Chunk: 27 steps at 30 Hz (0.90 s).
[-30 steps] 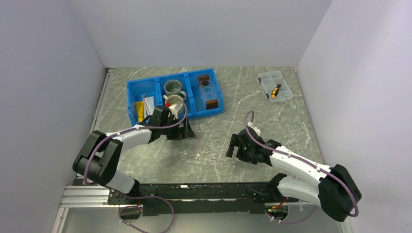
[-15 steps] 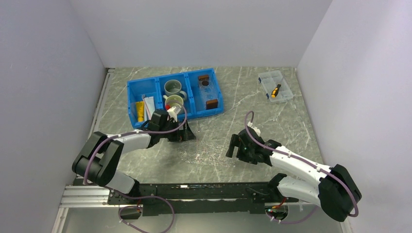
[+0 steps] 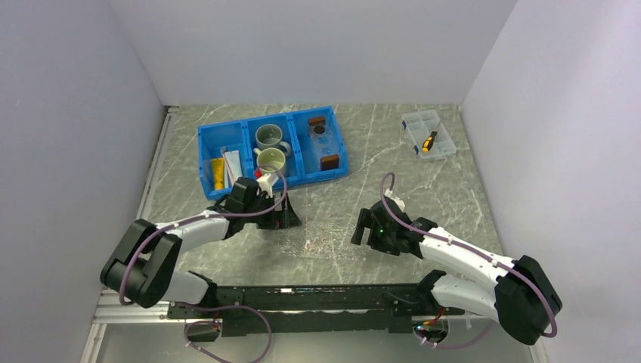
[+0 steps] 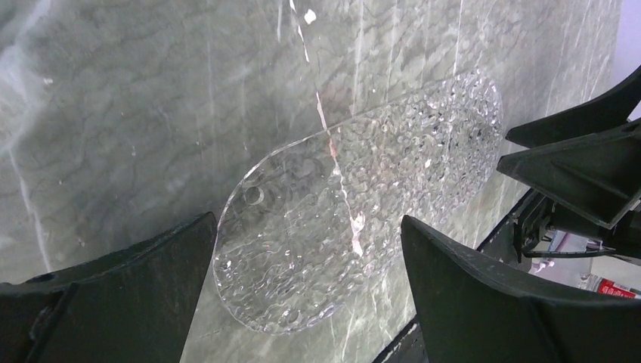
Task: Prepare toiletry sets of a toothbrush and toothpaste on the tray
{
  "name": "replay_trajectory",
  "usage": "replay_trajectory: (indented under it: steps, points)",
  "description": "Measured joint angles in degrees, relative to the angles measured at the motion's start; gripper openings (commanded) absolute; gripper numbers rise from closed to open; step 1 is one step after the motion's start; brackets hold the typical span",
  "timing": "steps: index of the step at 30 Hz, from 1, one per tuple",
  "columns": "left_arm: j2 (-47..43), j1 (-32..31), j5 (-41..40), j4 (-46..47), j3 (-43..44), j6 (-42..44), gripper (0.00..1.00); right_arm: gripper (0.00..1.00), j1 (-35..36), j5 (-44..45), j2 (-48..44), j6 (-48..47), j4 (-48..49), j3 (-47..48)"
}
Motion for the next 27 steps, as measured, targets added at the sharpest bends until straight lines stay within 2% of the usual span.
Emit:
replay_trajectory:
  steps: [22, 27]
  points:
    - [-9.60, -1.40, -1.31, -6.49, -4.42, -0.20, 0.99, 1.00, 0.00, -0.39, 0.20, -0.02, 1.70, -0.28]
    - [-11.50, -1.40, -4.35, -11.67, -3.37, 0.31, 0.99, 1.00, 0.00, 0.79, 0.48, -0.92, -0.15, 0.63]
